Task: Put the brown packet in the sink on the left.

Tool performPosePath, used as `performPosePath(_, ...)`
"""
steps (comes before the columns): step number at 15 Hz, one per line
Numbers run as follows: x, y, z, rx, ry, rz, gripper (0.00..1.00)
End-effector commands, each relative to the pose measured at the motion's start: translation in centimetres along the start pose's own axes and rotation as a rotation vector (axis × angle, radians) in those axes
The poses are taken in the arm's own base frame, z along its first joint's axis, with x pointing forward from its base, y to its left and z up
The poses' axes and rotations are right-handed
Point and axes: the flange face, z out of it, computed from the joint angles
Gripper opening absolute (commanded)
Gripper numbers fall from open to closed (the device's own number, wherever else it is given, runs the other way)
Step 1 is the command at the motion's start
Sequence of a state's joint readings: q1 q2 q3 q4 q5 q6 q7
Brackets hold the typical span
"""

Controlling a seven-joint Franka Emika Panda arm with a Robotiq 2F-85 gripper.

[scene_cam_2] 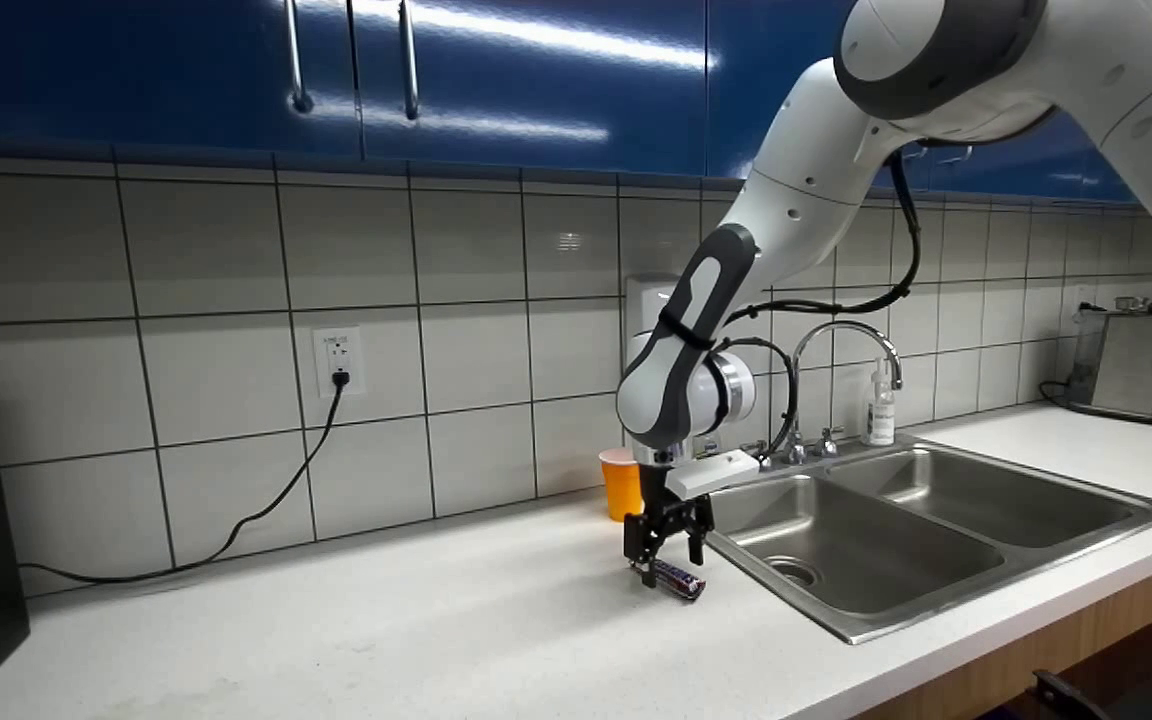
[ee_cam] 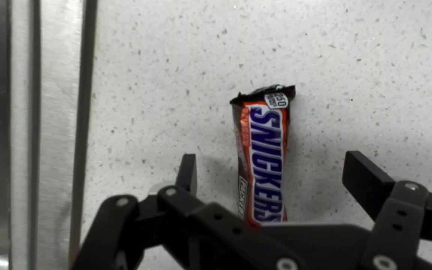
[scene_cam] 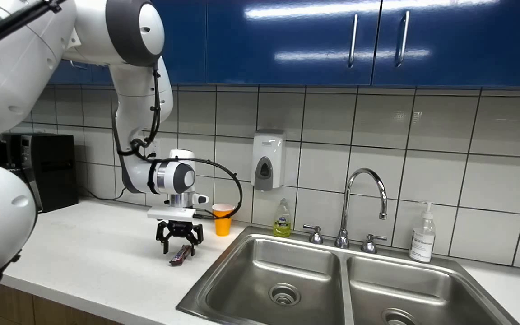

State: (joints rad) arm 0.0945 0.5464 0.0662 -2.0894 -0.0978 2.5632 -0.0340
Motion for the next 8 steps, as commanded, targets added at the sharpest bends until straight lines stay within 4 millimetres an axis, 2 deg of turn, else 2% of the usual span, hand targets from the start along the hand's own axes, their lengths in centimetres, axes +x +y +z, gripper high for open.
performPosePath(1,0.74,0.09,-0.12,-0.003,-0.022,0.023,0.98)
performPosePath(2,0.79,0.10,-0.02,-0.002,-0.025,0.023,0.91)
performPosePath(3,0.81,0.13,0.08,-0.001,-0.029,0.021,0.73)
performPosePath(8,1.04,0.37,0.28,0.001,-0.040,0.028,0.35)
